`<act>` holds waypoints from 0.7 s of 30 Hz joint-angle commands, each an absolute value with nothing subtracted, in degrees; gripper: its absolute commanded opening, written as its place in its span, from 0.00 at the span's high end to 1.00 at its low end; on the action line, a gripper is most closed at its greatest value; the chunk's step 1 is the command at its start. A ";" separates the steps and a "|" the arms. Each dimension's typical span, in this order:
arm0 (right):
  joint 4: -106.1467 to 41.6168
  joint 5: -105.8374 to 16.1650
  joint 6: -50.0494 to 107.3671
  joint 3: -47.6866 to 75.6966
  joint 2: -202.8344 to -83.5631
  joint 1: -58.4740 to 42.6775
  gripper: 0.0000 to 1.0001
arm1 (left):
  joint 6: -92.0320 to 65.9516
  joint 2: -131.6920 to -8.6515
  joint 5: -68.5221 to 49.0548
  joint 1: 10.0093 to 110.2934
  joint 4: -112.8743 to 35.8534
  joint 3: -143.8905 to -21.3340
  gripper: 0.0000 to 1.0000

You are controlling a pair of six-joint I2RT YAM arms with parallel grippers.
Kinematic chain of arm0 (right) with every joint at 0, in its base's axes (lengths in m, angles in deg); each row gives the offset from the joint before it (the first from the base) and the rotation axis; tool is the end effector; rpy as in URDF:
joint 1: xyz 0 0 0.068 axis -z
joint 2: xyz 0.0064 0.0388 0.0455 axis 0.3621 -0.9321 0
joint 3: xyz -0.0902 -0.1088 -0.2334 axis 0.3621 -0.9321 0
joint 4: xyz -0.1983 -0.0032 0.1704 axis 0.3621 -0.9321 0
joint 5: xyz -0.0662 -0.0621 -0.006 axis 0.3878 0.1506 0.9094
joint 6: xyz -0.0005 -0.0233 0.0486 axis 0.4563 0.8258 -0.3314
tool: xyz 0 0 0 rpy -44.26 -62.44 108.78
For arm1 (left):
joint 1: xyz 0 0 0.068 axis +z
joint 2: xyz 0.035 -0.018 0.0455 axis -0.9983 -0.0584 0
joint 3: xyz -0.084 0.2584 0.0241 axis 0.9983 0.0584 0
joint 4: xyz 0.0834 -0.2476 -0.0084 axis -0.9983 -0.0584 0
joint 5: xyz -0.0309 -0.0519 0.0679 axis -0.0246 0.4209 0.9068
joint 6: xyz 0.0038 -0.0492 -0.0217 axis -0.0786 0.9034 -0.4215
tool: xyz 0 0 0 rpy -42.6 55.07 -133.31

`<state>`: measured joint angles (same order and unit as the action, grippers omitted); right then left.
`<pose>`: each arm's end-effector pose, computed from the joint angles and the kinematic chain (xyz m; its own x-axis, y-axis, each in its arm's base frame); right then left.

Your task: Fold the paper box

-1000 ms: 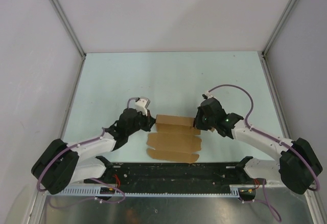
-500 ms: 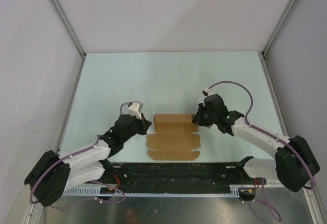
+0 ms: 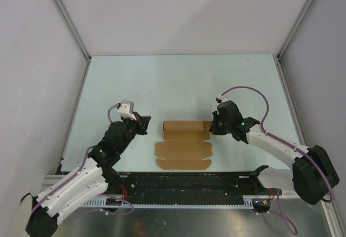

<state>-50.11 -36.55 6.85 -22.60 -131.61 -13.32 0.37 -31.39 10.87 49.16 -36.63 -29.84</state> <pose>0.1989 0.1364 0.2057 -0.8136 0.0213 -0.5811 -0.1952 0.9313 0.3075 0.1362 -0.0948 0.2309 -0.3462 -0.2545 -0.9030 0.3125 0.8762 -0.3668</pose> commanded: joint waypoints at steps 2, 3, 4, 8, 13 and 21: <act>-51.36 -33.33 8.32 -23.39 -127.95 -13.14 1.00 | -3.08 -32.02 5.58 47.89 -31.22 -34.34 1.00; -51.36 -33.15 8.32 -23.92 -127.77 -13.14 1.00 | -4.65 -35.60 4.08 47.80 -29.38 -35.13 1.00; -51.27 -32.98 8.32 -24.36 -127.69 -13.05 1.00 | -5.54 -37.72 2.93 47.72 -28.84 -36.01 1.00; -48.82 -33.50 8.23 -26.21 -127.07 -12.79 1.00 | -8.53 -47.49 -0.06 46.66 -27.26 -40.14 1.00; -46.00 -34.12 8.40 -28.23 -126.98 -12.87 0.99 | -8.98 -50.75 -0.15 44.90 -22.78 -38.75 1.00; -44.94 -31.84 8.93 -28.67 -128.30 -12.78 0.99 | -9.50 -51.19 -5.16 43.59 -20.23 -36.20 1.00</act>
